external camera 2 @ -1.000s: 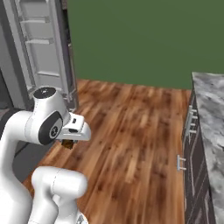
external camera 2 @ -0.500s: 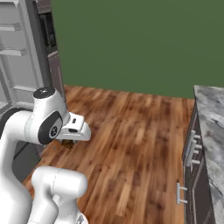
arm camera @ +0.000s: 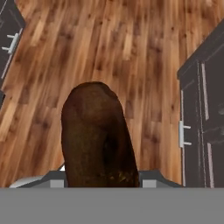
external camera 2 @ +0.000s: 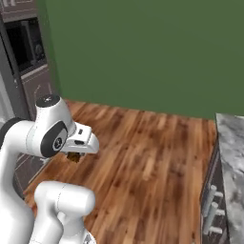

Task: Place the sweet potato in the correct fridge rack based on whether it is a fruit or vegetable. Finally, close the fridge door.

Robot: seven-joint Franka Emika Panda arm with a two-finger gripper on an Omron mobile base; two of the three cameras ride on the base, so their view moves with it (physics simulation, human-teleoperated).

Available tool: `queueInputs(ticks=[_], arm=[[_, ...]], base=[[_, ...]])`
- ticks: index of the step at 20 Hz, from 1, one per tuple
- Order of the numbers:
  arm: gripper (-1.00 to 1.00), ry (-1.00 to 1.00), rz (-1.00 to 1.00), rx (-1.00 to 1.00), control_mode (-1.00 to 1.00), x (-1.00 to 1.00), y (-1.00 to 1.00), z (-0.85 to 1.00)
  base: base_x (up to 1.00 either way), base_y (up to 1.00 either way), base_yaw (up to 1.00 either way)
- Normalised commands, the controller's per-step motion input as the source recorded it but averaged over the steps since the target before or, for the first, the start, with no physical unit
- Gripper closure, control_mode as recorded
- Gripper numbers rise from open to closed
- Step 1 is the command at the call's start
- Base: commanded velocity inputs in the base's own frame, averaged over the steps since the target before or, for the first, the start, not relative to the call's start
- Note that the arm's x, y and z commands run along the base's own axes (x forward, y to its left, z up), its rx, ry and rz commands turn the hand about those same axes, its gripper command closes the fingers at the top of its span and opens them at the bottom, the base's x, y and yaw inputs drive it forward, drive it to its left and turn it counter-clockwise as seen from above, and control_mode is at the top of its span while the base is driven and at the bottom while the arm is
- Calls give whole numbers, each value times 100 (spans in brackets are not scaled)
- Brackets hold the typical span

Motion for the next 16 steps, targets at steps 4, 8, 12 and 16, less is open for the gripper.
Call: queueInputs(ticks=[4,8,12,16], arm=[[100,0,0,0,100,0,0,0],[100,0,0,0,100,0,0,0],[100,0,0,0,100,0,0,0],[100,0,0,0,100,0,0,0]], base=[[34,-45,69],[6,-18,87],[7,-25,87],[19,-12,83]])
